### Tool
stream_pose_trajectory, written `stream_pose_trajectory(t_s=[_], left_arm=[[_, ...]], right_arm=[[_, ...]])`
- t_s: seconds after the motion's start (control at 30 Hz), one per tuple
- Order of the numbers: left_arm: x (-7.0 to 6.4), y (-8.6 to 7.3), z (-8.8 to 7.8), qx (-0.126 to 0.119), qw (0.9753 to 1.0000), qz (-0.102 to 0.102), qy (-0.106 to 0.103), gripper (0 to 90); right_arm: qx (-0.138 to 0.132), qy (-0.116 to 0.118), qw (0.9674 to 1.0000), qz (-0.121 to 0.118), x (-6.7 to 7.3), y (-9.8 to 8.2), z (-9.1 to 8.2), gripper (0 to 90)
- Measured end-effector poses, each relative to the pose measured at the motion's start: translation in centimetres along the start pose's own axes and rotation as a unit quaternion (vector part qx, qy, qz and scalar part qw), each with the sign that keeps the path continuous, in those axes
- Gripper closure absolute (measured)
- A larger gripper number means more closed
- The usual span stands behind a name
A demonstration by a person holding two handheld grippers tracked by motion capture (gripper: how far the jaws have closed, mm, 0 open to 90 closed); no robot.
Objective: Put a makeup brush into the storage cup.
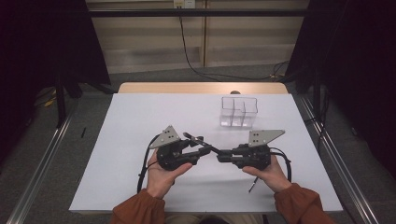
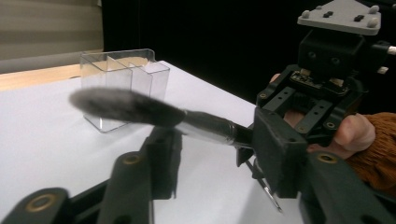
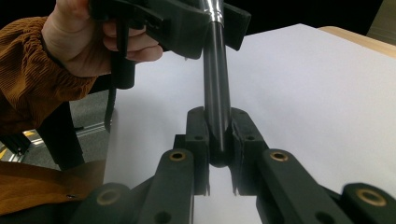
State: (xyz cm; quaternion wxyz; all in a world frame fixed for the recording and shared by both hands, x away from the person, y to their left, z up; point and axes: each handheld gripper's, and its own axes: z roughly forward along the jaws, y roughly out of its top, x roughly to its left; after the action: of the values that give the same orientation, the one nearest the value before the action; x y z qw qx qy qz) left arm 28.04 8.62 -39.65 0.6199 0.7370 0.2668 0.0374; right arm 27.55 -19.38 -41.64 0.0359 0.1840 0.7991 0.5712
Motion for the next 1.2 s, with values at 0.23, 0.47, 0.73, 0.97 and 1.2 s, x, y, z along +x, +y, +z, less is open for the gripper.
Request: stream_pose_trajectory(t_s=[0.23,0.47,0.73,0.97,1.2], left_arm=[[0.1,0.4,0.0,-0.003,0.9998,-0.013,-0.012,58.1],[0.2,0.6,-0.1,-0.008,0.9993,-0.027,-0.022,63.0],[0.4,0.7,-0.3,-0.01,0.9978,-0.055,-0.037,68.0],[0.4,0.7,-0.2,-0.013,0.9968,-0.066,-0.043,73.2],[-0.1,1.0,-0.2,-0.006,0.9977,-0.052,-0.042,75.4]], right_arm=[[0.003,0.0,1.0,-0.004,0.0,0.0,-0.1,79.7],[0.008,0.001,1.0,-0.006,0.1,-0.1,0.2,79.7],[0.015,0.004,0.9998,-0.008,0.1,-0.3,0.5,79.7],[0.022,0.006,0.9997,-0.011,0.2,-0.3,0.9,79.7],[0.024,0.007,0.9997,-0.006,0.2,-0.6,1.3,79.1]])
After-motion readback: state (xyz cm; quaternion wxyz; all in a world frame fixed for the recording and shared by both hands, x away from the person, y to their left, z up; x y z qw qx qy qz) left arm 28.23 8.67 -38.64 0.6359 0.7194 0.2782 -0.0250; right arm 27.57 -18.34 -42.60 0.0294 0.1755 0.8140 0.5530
